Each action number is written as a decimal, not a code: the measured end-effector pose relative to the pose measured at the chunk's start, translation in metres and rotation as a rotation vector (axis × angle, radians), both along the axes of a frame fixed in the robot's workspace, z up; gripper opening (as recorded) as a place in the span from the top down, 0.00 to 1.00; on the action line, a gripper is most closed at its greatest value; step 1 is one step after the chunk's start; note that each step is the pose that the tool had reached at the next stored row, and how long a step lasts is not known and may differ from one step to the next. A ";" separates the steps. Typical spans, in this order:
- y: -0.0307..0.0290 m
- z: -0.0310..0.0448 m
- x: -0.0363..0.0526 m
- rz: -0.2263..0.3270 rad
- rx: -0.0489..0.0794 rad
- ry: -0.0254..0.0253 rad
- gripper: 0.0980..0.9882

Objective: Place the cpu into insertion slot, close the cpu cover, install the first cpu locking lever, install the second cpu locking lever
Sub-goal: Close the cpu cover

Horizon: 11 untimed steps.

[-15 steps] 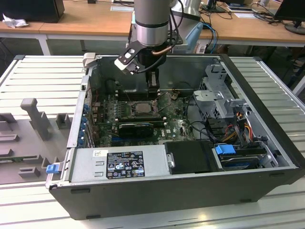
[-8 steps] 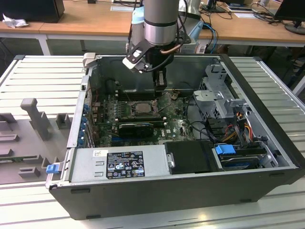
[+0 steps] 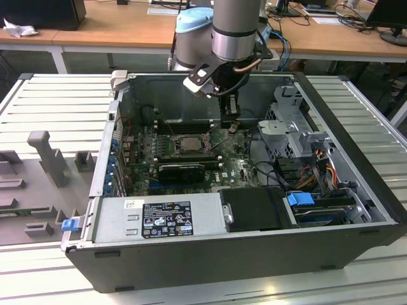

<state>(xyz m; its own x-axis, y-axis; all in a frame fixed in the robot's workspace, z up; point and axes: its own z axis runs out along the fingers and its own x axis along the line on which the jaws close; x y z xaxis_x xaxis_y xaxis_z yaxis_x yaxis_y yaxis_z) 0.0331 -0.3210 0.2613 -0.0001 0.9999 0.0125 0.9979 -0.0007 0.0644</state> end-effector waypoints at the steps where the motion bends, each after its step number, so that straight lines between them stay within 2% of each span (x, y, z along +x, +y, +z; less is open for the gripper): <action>1: 0.0002 -0.0002 0.0022 0.000 0.000 0.0000 0.99; 7: 0.0017 -0.0028 0.0187 0.002 0.000 0.0003 0.99; 11: 0.0025 -0.0102 0.0245 0.005 0.000 0.0002 0.99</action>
<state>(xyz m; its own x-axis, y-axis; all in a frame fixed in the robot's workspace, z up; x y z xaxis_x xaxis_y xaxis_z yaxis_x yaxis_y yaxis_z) 0.0576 -0.3185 0.2511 -0.0052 0.9999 0.0126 0.9979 0.0044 0.0642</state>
